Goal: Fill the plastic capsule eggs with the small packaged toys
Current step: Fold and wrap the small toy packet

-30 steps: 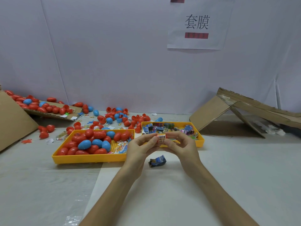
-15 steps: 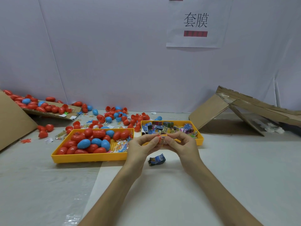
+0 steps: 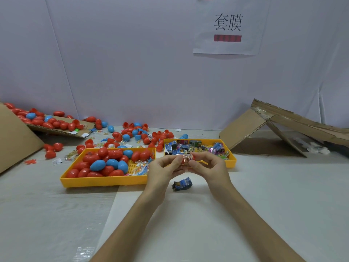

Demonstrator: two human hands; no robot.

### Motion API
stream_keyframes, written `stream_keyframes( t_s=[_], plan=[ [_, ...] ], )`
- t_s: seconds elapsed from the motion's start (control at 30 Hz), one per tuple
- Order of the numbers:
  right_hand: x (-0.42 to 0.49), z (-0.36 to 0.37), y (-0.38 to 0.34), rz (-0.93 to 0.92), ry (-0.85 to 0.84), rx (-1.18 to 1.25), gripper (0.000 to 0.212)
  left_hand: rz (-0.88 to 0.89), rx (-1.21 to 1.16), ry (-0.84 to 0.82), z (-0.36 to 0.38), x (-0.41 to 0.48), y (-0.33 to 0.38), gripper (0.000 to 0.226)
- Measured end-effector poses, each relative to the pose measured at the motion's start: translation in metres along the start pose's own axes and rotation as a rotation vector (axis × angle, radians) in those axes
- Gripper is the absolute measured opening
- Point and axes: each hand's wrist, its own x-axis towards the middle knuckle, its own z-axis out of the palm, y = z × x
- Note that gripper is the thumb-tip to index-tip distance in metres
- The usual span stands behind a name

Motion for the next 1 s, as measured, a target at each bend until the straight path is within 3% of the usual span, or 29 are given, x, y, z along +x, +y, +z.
stream_keyframes(
  t_s=[0.3, 0.47, 0.67, 0.83, 0.93, 1.0],
  plan=[
    [0.0, -0.002, 0.0, 0.031, -0.016, 0.04, 0.035, 0.01, 0.015, 0.014, 0.001, 0.0, -0.003, 0.013],
    [-0.002, 0.003, -0.003, 0.121, -0.073, 0.125, 0.046, -0.001, 0.035, 0.038, 0.0, 0.002, 0.0, 0.038],
    [0.002, -0.001, -0.011, 0.303, -0.032, 0.215, 0.027, 0.006, 0.123, 0.023, 0.002, 0.004, 0.0, 0.038],
    [0.008, -0.016, -0.014, 0.353, 0.059, 0.441, 0.021, 0.235, 0.837, -0.015, -0.004, 0.003, -0.014, 0.01],
    [0.015, -0.025, -0.017, 0.44, 0.141, 0.464, 0.029, 0.181, 1.157, -0.176, -0.004, 0.0, -0.019, 0.018],
    [0.024, -0.032, -0.027, 0.527, 0.158, 0.458, 0.024, 0.151, 1.192, -0.237, -0.004, 0.001, -0.017, 0.024]
  ],
)
